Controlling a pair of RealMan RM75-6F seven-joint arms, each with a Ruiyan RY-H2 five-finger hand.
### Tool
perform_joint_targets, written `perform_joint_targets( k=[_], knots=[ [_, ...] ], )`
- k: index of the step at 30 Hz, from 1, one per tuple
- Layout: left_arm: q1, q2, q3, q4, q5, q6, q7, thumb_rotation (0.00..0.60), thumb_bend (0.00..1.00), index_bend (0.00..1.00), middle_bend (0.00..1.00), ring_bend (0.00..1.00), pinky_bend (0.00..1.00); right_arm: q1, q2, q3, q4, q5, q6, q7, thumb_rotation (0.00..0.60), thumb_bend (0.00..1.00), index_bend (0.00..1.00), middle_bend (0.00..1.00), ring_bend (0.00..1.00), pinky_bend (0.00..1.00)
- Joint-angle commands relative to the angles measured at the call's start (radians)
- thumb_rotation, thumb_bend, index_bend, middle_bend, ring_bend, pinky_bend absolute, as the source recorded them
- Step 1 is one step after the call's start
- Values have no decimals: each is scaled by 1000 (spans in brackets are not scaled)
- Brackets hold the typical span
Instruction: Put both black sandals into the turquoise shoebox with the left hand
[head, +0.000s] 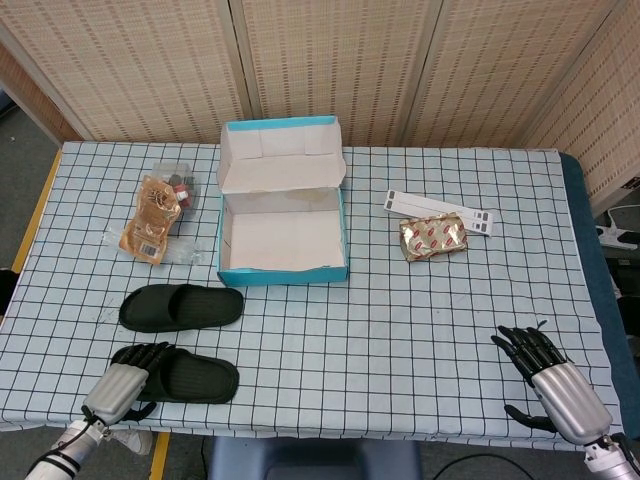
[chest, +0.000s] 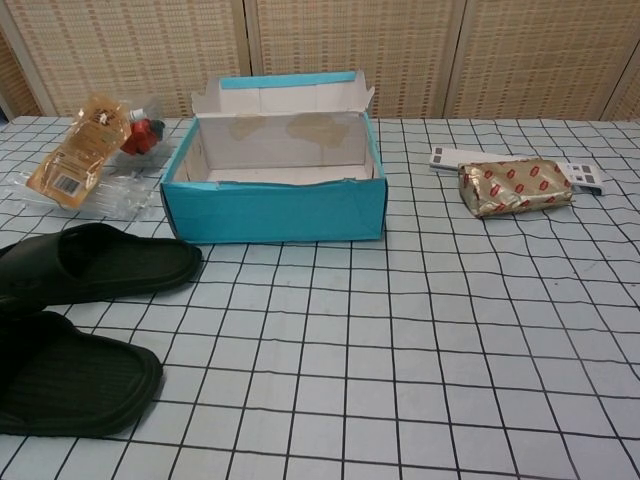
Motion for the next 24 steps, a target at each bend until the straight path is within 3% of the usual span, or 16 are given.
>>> perform_joint_targets(
  k=[1,14,18,21,24],
  knots=[
    [-5,-4,0,1,-12,-10,17,600,311,0,0,0,82,1,1,-1,0,0,-2,1,600,80,0,0,0,0],
    [-2,-51,-4,38,-67,-17,119,600,315,0,0,0,147,2,2,-1,-1,3,-8,-1,600,80,0,0,0,0],
    [-2,-63,-5,49,-66,-11,120,600,317,1,17,27,225,2,1,-1,-2,4,-11,-4,600,81,0,0,0,0],
    [12,-87,-14,73,-50,36,117,600,337,98,173,184,333,2,1,0,-3,5,-10,-4,600,81,0,0,0,0],
    [26,-110,-18,102,-26,81,101,600,373,295,385,366,472,1,1,0,-3,5,-10,-4,600,81,0,0,0,0]
  ],
)
